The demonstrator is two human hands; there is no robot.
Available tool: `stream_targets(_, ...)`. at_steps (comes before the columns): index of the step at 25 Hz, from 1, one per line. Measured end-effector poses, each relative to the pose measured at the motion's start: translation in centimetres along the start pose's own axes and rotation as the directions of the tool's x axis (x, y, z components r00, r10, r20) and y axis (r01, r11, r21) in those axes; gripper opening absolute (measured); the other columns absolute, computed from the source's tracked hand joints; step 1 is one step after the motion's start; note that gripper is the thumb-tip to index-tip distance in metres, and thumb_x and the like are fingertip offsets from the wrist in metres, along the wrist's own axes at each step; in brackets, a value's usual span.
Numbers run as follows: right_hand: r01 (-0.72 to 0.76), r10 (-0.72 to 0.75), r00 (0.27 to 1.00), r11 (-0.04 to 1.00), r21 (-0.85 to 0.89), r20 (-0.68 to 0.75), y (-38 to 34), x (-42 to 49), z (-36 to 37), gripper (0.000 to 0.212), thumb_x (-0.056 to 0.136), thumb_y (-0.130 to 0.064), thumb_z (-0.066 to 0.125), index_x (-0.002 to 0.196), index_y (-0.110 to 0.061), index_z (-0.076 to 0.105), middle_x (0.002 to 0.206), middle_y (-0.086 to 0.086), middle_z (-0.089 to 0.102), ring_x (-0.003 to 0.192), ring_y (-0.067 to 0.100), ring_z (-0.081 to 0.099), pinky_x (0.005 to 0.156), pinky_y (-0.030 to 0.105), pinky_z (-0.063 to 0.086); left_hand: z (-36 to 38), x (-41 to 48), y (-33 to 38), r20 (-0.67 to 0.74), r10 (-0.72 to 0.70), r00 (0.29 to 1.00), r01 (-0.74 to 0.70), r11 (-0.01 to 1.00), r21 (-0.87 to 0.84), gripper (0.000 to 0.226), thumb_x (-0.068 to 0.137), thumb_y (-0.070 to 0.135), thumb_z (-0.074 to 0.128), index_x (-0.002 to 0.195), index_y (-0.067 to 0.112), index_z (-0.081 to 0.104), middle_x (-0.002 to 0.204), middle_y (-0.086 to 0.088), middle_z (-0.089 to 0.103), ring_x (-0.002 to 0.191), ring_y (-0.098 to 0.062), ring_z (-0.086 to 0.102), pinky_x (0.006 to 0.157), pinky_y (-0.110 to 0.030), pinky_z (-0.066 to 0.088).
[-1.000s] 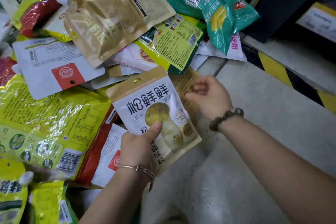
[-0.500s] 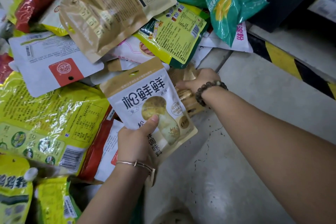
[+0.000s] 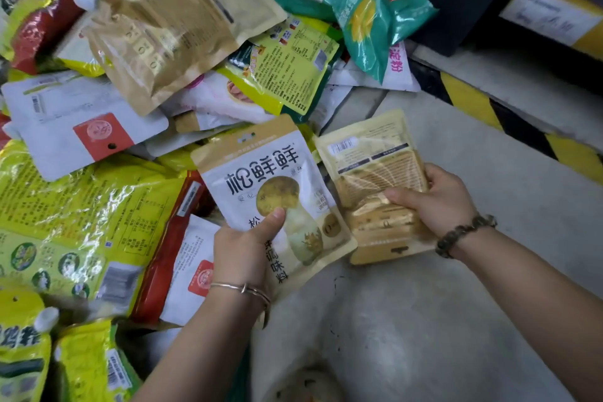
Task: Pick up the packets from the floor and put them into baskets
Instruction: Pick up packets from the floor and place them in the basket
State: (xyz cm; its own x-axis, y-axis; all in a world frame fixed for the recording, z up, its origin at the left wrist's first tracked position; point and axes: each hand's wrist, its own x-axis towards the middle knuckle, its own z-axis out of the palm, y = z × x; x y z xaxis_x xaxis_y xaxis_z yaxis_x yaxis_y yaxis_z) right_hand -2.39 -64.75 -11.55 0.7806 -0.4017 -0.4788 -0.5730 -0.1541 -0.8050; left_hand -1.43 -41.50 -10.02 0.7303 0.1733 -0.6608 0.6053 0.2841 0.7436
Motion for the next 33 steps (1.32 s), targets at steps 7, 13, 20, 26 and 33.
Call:
stream_targets(7, 0.087, -0.063, 0.988, 0.981, 0.172, -0.139, -2.0, -4.0, -6.8, 0.013, 0.078, -0.015, 0.072, 0.087, -0.022, 0.066, 0.077, -0.012, 0.072, 0.066, -0.003, 0.066, 0.053, 0.008, 0.048, 3.7, -1.4, 1.8, 0.172, 0.044, 0.984, -0.044, 0.999, -0.002, 0.014, 0.082, 0.008, 0.063, 0.091, 0.009, 0.073, 0.091, -0.008, 0.074, 0.080, -0.026, 0.071, 0.072, -0.044, 0.057)
stream_targets(13, 0.174, -0.071, 0.958, 0.914, 0.366, -0.278, -5.1, -7.1, -10.7, 0.003, 0.084, -0.022, 0.066, 0.085, -0.024, 0.067, 0.074, -0.012, 0.072, 0.065, 0.001, 0.068, 0.049, 0.010, 0.047, 8.7, -5.7, 5.1, 0.319, 0.180, 0.931, -0.198, 0.980, 0.023, 0.011, 0.085, 0.007, 0.061, 0.089, 0.011, 0.070, 0.091, -0.009, 0.074, 0.082, -0.029, 0.070, 0.085, -0.055, 0.051)
stream_targets(20, 0.331, -0.164, 0.865, 0.897, 0.293, -0.475, -9.1, -10.9, -16.0, 0.010, 0.087, -0.032, 0.062, 0.084, -0.024, 0.067, 0.075, -0.013, 0.072, 0.071, 0.005, 0.069, 0.062, 0.020, 0.053, 12.7, -10.3, 9.0, 0.452, 0.328, 0.830, -0.370, 0.929, 0.005, 0.011, 0.088, 0.008, 0.060, 0.087, 0.014, 0.070, 0.095, -0.007, 0.073, 0.091, -0.031, 0.068, 0.089, -0.058, 0.049)
stream_targets(26, 0.441, -0.323, 0.726, 0.896, 0.051, -0.607, -13.7, -14.5, -21.5, 0.013, 0.085, -0.038, 0.063, 0.081, -0.025, 0.065, 0.077, -0.008, 0.072, 0.072, 0.007, 0.068, 0.066, 0.025, 0.053, 17.3, -15.4, 11.6, 0.588, 0.430, 0.685, -0.461, 0.881, -0.108, 0.017, 0.089, 0.007, 0.058, 0.096, 0.018, 0.069, 0.099, -0.001, 0.073, 0.094, -0.023, 0.069, 0.092, -0.050, 0.049)
stream_targets(33, 0.504, -0.398, 0.629, 0.863, -0.039, -0.668, -17.0, -20.1, -31.2, 0.014, 0.083, -0.041, 0.064, 0.082, -0.028, 0.067, 0.077, -0.017, 0.072, 0.073, 0.001, 0.067, 0.065, 0.019, 0.052, 23.8, -23.7, 14.1, 0.636, 0.551, 0.540, -0.549, 0.804, -0.230, 0.015, 0.086, 0.007, 0.062, 0.091, 0.020, 0.070, 0.090, 0.007, 0.074, 0.087, -0.018, 0.070, 0.078, -0.037, 0.053)
